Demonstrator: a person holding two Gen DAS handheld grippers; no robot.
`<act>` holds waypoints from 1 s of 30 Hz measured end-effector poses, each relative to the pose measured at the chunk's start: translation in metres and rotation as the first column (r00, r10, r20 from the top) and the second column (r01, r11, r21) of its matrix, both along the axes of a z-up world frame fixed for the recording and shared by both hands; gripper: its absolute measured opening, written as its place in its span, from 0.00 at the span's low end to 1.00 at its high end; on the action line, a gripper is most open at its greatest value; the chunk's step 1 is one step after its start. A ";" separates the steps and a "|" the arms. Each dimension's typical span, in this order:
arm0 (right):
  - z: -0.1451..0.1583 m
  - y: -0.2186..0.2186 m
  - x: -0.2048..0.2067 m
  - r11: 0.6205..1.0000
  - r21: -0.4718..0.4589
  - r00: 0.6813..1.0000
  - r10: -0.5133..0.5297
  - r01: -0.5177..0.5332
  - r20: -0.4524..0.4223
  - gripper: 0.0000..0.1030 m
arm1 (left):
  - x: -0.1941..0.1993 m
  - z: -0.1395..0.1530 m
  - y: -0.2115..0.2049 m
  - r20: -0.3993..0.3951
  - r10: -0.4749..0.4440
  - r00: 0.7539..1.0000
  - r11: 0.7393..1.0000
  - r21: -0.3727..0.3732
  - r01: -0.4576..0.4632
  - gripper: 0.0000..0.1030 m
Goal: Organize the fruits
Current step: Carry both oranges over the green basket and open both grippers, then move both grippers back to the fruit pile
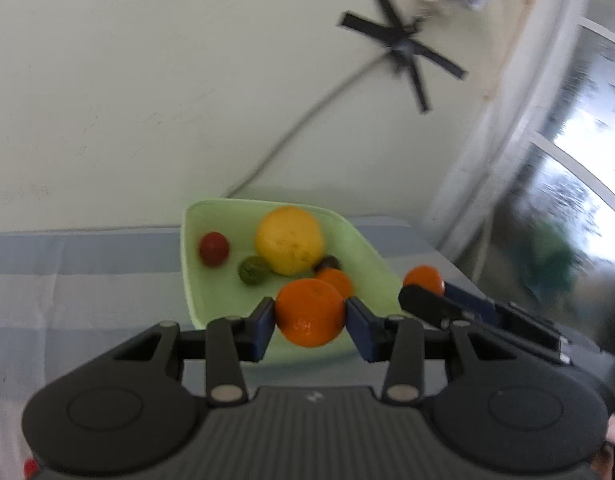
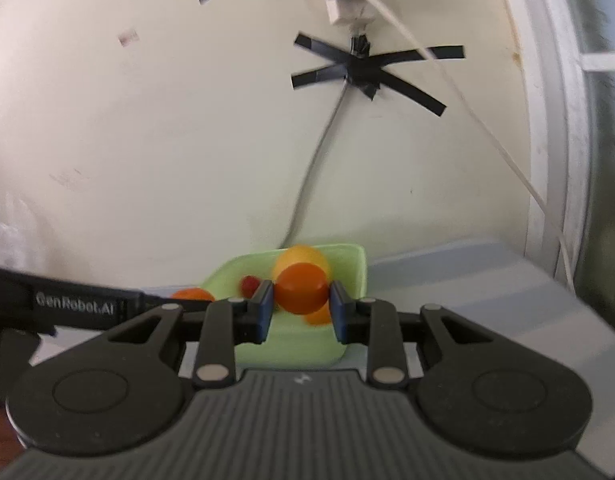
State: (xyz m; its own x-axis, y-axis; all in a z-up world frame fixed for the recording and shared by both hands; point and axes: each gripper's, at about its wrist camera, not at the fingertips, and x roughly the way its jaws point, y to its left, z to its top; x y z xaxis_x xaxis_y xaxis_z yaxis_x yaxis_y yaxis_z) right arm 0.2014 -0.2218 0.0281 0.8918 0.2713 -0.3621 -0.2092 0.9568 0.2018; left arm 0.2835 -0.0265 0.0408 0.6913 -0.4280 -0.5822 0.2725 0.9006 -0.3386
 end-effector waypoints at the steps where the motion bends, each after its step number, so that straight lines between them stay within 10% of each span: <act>1: -0.004 0.002 0.009 1.000 -0.008 1.000 0.003 -0.003 -0.013 0.32 | 0.007 -0.003 0.000 -0.009 0.009 1.000 1.000 0.002 -0.009 0.38; 12: -0.013 0.006 0.021 0.995 -0.101 1.000 -0.002 0.001 -0.008 0.46 | 0.026 -0.010 0.007 -0.036 0.005 0.999 1.000 0.000 -0.005 0.43; 19: 0.005 0.006 -0.026 0.998 -0.024 0.998 0.053 -0.052 0.017 0.46 | -0.054 0.030 0.086 0.044 0.055 0.998 0.988 -0.150 -0.048 0.43; 30: -0.016 0.065 -0.100 0.962 0.023 0.960 0.272 -0.271 -0.060 0.56 | -0.140 -0.009 0.155 -0.026 0.208 0.978 0.972 -0.102 -0.209 0.43</act>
State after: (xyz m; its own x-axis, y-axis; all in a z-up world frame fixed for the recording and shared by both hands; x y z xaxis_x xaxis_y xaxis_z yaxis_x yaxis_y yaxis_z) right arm 0.1011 -0.1567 0.0126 0.7598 0.5056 -0.4087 -0.4472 0.8627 0.2359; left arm 0.1440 0.1281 0.0314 0.7635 -0.3336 -0.5530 0.0765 0.8970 -0.4354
